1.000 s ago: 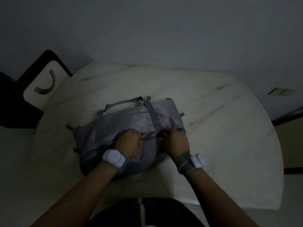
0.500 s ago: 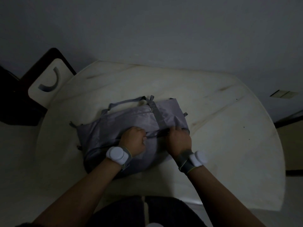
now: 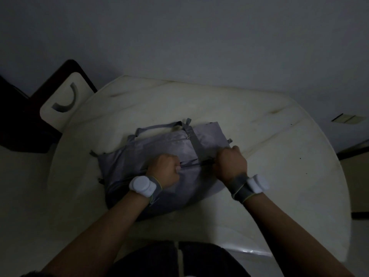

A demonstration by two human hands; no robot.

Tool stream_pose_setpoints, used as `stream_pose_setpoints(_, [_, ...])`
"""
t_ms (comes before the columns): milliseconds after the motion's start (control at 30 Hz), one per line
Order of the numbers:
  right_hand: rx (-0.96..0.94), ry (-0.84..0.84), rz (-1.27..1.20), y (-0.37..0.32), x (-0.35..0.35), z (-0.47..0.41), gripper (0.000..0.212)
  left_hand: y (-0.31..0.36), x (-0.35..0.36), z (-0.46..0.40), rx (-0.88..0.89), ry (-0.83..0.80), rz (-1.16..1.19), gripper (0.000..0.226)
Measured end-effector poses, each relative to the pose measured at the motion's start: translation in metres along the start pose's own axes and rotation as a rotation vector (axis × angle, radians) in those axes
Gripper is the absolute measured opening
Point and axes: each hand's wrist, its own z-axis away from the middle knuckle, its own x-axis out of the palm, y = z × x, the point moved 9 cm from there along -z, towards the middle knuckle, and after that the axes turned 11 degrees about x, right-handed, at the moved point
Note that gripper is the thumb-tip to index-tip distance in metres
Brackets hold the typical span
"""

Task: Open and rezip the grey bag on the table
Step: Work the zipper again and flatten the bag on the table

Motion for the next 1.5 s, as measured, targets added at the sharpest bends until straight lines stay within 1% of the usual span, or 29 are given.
stream_pose_setpoints(100, [0.082,-0.104,-0.028,0.012,0.006,-0.009,0.017,0.01,0.007,0.001,0.035,-0.09,-0.028,0.013])
stream_pose_setpoints(200, [0.05,-0.211,-0.088,0.004,0.008,-0.012,0.027,0.015,0.022,0.009,0.039,-0.192,-0.018,0.021])
stream_pose_setpoints(233, [0.012,-0.204,-0.105,-0.001,0.005,-0.014,0.028,0.017,0.025,0.012,0.037,-0.225,0.01,0.023])
stream_pose_setpoints(267, [-0.038,-0.156,-0.112,-0.007,-0.002,-0.016,0.025,0.021,0.03,0.017,0.043,-0.272,0.034,0.023])
stream_pose_setpoints(333, [-0.133,-0.039,-0.119,-0.02,-0.013,-0.025,0.027,0.044,0.036,0.027,0.097,-0.364,0.044,0.015])
stream_pose_setpoints(367, [-0.18,-0.02,-0.126,-0.028,-0.016,-0.029,0.032,0.059,0.038,0.034,0.137,-0.395,0.03,0.012])
stream_pose_setpoints(433, [-0.27,-0.031,-0.146,-0.047,-0.02,-0.037,0.047,0.087,0.053,0.051,0.193,-0.492,-0.006,0.014])
stream_pose_setpoints(500, [-0.301,-0.058,-0.141,-0.059,-0.02,-0.046,0.067,0.106,0.066,0.073,0.204,-0.626,0.015,0.016])
stream_pose_setpoints(533, [-0.303,-0.084,-0.088,-0.061,-0.014,-0.051,0.073,0.113,0.07,0.08,0.219,-0.679,0.063,0.015])
stream_pose_setpoints(567, [-0.289,-0.121,-0.016,-0.058,-0.005,-0.053,0.074,0.118,0.066,0.083,0.245,-0.691,0.123,0.013])
stream_pose_setpoints(600, [-0.264,-0.171,0.046,-0.052,0.004,-0.054,0.071,0.119,0.054,0.079,0.269,-0.635,0.17,0.011])
stream_pose_setpoints(633, [-0.239,-0.214,0.07,-0.044,0.013,-0.054,0.069,0.111,0.035,0.069,0.278,-0.524,0.184,0.009])
stream_pose_setpoints(667, [-0.236,-0.234,0.057,-0.038,0.018,-0.051,0.067,0.093,0.014,0.057,0.254,-0.367,0.178,0.009])
stream_pose_setpoints(733, [-0.259,-0.22,0.017,-0.032,0.019,-0.045,0.063,0.037,-0.04,0.038,0.157,0.008,0.096,0.019])
stream_pose_setpoints(767, [-0.278,-0.205,0.006,-0.029,0.017,-0.041,0.059,0.005,-0.062,0.035,0.087,0.133,0.016,0.028])
stream_pose_setpoints(800, [-0.301,-0.187,-0.007,-0.025,0.015,-0.037,0.057,-0.029,-0.073,0.035,-0.017,0.142,-0.074,0.045])
stream_pose_setpoints(867, [-0.33,-0.183,-0.028,-0.016,0.01,-0.029,0.054,-0.087,-0.066,0.045,-0.249,-0.057,-0.164,0.086])
stream_pose_setpoints(900, [-0.331,-0.205,-0.032,-0.011,0.009,-0.027,0.052,-0.101,-0.059,0.051,-0.304,-0.145,-0.16,0.097])
stream_pose_setpoints(933, [-0.33,-0.233,-0.027,-0.007,0.009,-0.026,0.051,-0.102,-0.05,0.057,-0.307,-0.21,-0.126,0.093])
stream_pose_setpoints(967, [-0.329,-0.256,-0.011,-0.003,0.01,-0.024,0.049,-0.099,-0.037,0.06,-0.283,-0.254,-0.074,0.08])
stream_pose_setpoints(1000, [-0.332,-0.269,0.003,-0.001,0.01,-0.022,0.047,-0.09,-0.031,0.06,-0.239,-0.248,-0.031,0.067])
stream_pose_setpoints(1067, [-0.34,-0.277,-0.018,0.002,0.011,-0.016,0.042,-0.074,-0.036,0.059,-0.184,-0.144,-0.006,0.049])
stream_pose_setpoints(1167, [-0.323,-0.288,-0.084,0.012,-0.007,-0.011,0.035,-0.061,-0.068,0.049,-0.129,0.044,0.075,0.028])
stream_pose_setpoints(1200, [-0.321,-0.26,-0.09,0.016,-0.019,-0.01,0.034,-0.055,-0.081,0.045,-0.112,0.084,0.081,0.027])
stream_pose_setpoints(1300, [-0.301,-0.1,-0.119,0.033,-0.075,-0.014,0.031,-0.03,-0.134,0.019,-0.023,0.232,-0.048,0.037])
stream_pose_setpoints(1367, [-0.311,-0.032,-0.153,0.032,-0.1,-0.018,0.033,-0.023,-0.16,0.005,0.004,0.308,-0.11,0.039])
stream_pose_setpoints(1433, [-0.315,0.013,-0.16,0.029,-0.115,-0.025,0.029,-0.023,-0.174,-0.011,0.005,0.298,-0.13,0.039])
stream_pose_setpoints(1500, [-0.319,0.046,-0.119,0.023,-0.123,-0.034,0.019,-0.028,-0.174,-0.029,-0.033,0.212,-0.185,0.034])
